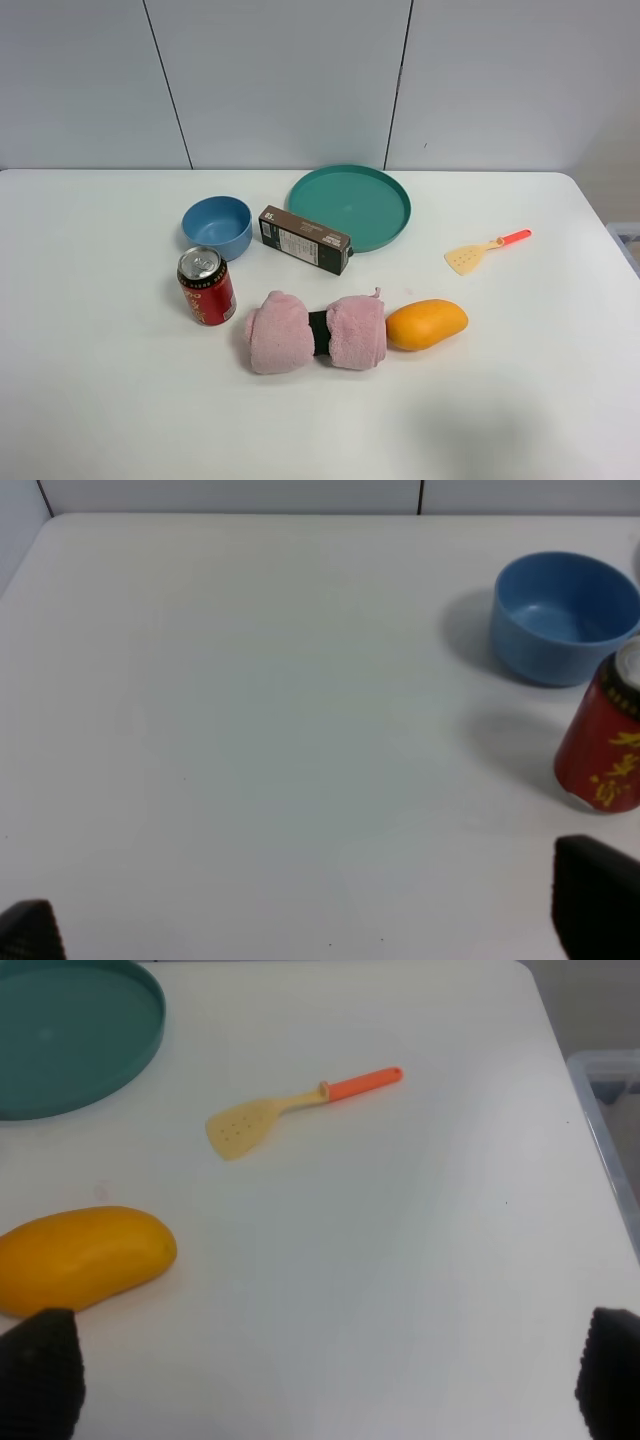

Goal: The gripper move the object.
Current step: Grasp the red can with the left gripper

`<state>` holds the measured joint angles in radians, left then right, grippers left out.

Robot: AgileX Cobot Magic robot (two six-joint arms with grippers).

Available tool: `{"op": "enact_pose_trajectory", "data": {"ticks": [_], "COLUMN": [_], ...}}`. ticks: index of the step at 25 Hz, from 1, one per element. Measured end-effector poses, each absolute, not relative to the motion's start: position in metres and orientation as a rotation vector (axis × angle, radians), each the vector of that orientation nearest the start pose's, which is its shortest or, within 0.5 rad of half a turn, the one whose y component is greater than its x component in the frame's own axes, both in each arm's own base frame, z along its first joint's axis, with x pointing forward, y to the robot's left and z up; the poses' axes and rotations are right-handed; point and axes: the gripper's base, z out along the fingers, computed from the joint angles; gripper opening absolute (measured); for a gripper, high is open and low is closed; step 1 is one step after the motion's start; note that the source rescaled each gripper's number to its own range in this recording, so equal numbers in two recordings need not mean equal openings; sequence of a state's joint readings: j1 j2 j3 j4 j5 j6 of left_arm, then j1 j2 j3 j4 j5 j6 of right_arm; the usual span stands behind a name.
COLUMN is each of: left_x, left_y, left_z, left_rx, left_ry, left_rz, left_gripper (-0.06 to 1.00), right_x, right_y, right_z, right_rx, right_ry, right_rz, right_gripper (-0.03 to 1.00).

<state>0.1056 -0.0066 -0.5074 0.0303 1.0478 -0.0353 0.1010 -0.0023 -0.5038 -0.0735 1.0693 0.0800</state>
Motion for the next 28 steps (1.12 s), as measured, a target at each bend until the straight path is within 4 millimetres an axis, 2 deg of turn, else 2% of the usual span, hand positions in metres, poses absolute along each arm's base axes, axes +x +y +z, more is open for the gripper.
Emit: {"op": "enact_pose_trajectory", "data": {"ticks": [1, 28], "left_x": [-0.0065, -0.0065], "left_y": [0.0017, 0.0017], "left_z": [0.2804, 0.2804], "left_rx": [-0.143, -0.143], "left_ry": [2.013, 2.013], "left_rz": [0.081, 0.081], "left_gripper": [0.96, 0.96], "right_x": [-0.0055, -0.0055], "right_y": [-0.0065, -0.0065], "right_z": [0.2778, 0.2778], "right_rx": [-0.017, -0.017], "right_ry": [2.045, 2.045], "right_rz": [0.025, 0.025], "right_gripper": [1.0, 1.0]}}
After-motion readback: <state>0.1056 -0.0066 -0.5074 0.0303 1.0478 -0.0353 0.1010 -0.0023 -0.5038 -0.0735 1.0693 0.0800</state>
